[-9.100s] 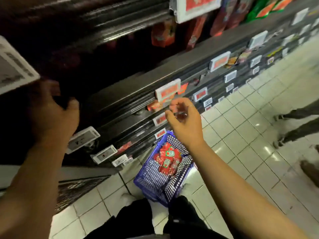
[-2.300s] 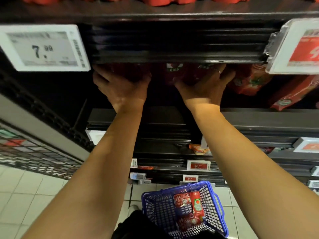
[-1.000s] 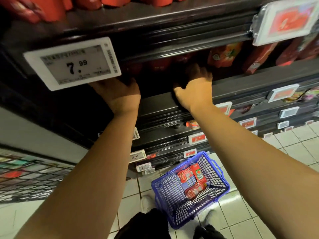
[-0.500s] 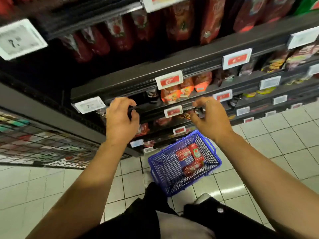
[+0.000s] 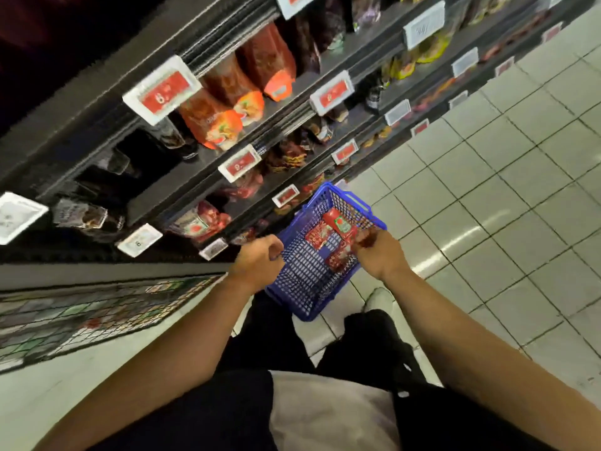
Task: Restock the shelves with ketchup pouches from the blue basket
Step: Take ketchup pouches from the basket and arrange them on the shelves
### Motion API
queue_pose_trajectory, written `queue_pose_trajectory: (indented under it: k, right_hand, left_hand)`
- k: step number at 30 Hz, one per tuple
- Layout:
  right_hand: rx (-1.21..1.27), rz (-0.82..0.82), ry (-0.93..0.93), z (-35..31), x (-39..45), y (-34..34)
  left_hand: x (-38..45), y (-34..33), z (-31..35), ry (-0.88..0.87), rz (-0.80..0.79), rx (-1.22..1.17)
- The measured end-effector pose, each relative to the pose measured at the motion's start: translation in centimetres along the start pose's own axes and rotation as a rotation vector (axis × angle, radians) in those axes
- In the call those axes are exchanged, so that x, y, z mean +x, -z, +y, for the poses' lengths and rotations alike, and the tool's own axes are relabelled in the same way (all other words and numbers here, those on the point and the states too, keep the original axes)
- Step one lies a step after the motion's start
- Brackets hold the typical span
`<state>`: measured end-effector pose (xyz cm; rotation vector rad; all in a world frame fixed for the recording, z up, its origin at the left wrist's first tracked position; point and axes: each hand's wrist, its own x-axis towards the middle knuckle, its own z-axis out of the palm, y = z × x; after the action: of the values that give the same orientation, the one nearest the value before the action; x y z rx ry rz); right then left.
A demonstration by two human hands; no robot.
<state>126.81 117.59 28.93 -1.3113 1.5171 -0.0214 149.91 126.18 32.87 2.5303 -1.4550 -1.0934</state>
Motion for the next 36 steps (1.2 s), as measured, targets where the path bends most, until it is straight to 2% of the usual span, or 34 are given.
queue_pose_trajectory:
  k: [8,11,14,18,22,27,30,32,36]
  right_hand:
    - [0.189,0.025,-0.321,8.0,7.4,-10.6]
    - [0.295,0.022,-0.397,11.3,12.2,-15.7]
    - [0.394,0.044,-0.489,15.3,17.9,-20.9]
    - [0.416,0.081,-0.586,20.2,25.0,-27.3]
    - [0.313,0.116,-0.577,23.5,31.7,-31.8]
    - [0.213,0.244,-0.613,25.8,39.9,-34.9]
    - [0.185,0.282,-0.671,27.6,43.4,-36.0]
    - [0.183,0.319,-0.684,28.6,44.8,-36.6]
    - [0.067,0.333,-0.649,29.5,45.4,-37.6]
  left_hand:
    - [11.4,-10.4,-6.9,-0.048,-0.285,0.108]
    - [17.9,-15.6,-9.7,0.067,-0.388,0.053]
    - [25.1,-21.0,-11.8,0.141,-0.404,-0.049]
    - [32.6,-28.3,-14.7,0.106,-0.437,-0.112]
    - [37.9,-34.9,-17.2,-0.036,-0.466,0.046]
    - [43.5,-41.6,-17.7,-0.231,-0.334,0.201]
    - [46.0,-44.8,-17.8,-0.133,-0.244,0.251]
    - [46.5,-46.7,-17.9,-0.092,-0.201,0.378]
    - [46.3,-48.5,-18.8,-0.166,-0.089,0.584]
